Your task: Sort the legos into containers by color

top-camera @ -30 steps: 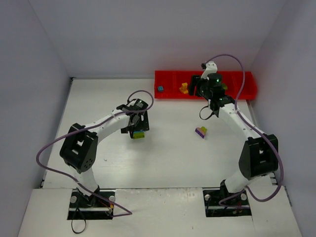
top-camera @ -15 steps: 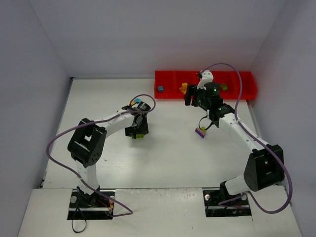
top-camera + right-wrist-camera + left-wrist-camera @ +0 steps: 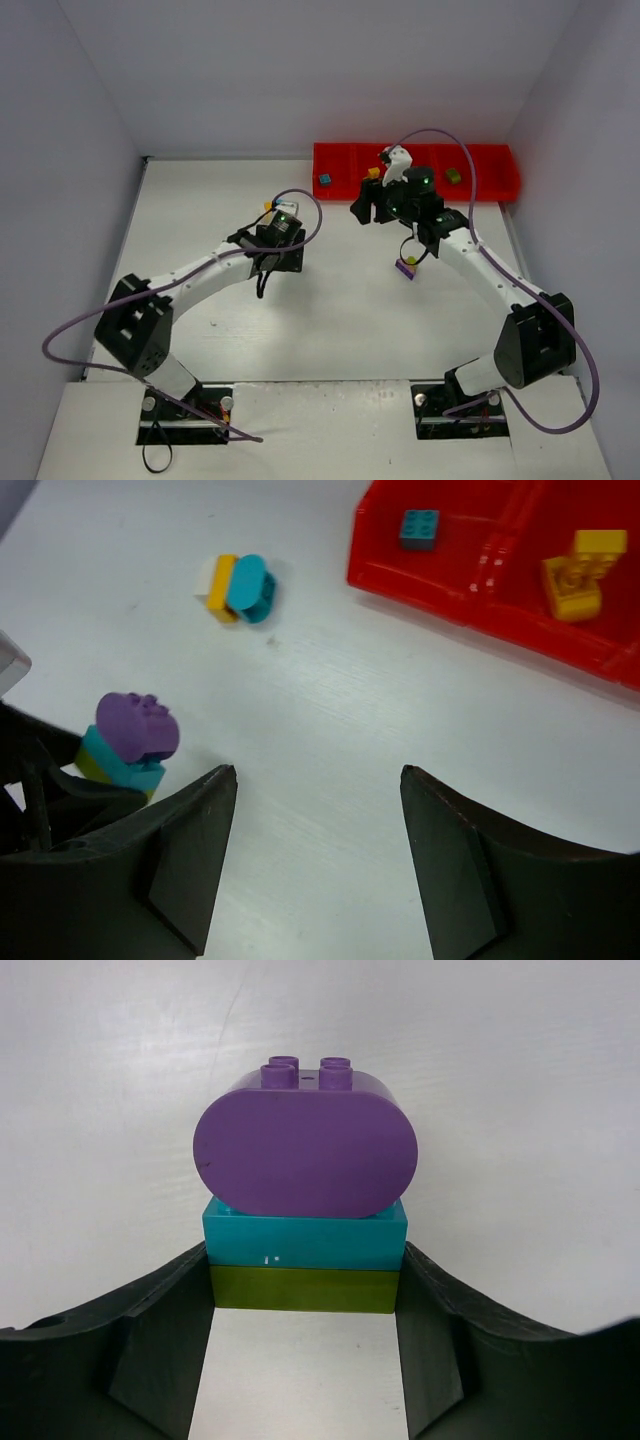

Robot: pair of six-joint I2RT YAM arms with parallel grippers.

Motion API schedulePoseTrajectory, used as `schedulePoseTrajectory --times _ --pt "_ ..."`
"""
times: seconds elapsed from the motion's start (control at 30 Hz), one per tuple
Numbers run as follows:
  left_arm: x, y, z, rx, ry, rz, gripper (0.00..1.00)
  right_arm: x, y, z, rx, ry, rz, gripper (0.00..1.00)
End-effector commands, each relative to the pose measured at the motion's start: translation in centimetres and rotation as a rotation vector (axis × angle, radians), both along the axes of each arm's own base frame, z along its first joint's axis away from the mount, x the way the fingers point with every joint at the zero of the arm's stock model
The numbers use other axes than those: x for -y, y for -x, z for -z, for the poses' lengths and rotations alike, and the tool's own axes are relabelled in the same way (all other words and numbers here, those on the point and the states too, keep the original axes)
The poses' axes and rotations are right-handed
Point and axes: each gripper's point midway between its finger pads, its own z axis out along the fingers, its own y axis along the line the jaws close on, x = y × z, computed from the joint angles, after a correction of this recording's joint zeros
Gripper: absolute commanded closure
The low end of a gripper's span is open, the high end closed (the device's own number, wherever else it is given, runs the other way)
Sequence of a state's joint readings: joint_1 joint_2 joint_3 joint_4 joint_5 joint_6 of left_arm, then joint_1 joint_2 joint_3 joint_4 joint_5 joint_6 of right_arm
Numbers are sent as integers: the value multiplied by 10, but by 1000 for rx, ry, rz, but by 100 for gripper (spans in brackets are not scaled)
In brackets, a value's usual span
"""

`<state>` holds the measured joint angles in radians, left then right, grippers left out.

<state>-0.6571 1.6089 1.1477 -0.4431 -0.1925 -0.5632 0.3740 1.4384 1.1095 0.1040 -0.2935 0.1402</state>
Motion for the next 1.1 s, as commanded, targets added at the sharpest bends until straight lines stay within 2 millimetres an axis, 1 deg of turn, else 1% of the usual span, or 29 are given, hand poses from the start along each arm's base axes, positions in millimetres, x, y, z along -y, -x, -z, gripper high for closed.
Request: schedulePoseTrajectory --times 0.0,0.03,0.07,0.1,0.13,0.17,0.2,0.23,0.27,0.3,0.37,0.47,0.73,0.97,1.07 --pt "16 -22 -78 330 64 188 100 -40 8 -50 55 -129 -182 36" --pt "16 -21 -83 363 65 217 100 -45 12 -51 31 -152 -204 35" --pt "20 -24 -97 436 66 273 100 -56 21 -55 12 -183 -263 34" --pt "20 -15 -100 466 82 332 100 -61 23 -59 4 -202 -288 32" --pt "22 -12 -103 497 82 373 100 -67 28 -63 -14 -229 -309 28" --pt "26 -15 -120 592 91 417 100 -74 34 -66 -28 -252 -349 25" --pt "23 -8 -121 629 90 449 100 -81 37 -71 -33 -268 -378 22" --pt "27 -3 -124 657 99 495 100 -85 40 -73 -40 -280 -398 19" --pt "25 -1 -133 709 81 527 100 -91 44 -76 -57 -300 -425 18" --pt "24 0 -136 723 72 535 100 -94 46 -78 -63 -307 -433 18" --pt "25 3 -138 738 55 581 100 -98 50 -80 -79 -325 -455 17" --pt "26 5 -143 762 54 606 100 -108 57 -80 -106 -342 -498 17" --pt "28 6 -156 825 56 625 99 -130 72 -61 -183 -346 -559 16" --pt "34 7 -162 843 69 648 99 -143 74 -48 -207 -328 -567 17" --pt "35 9 -163 844 70 655 99 -146 74 -44 -211 -321 -566 21"
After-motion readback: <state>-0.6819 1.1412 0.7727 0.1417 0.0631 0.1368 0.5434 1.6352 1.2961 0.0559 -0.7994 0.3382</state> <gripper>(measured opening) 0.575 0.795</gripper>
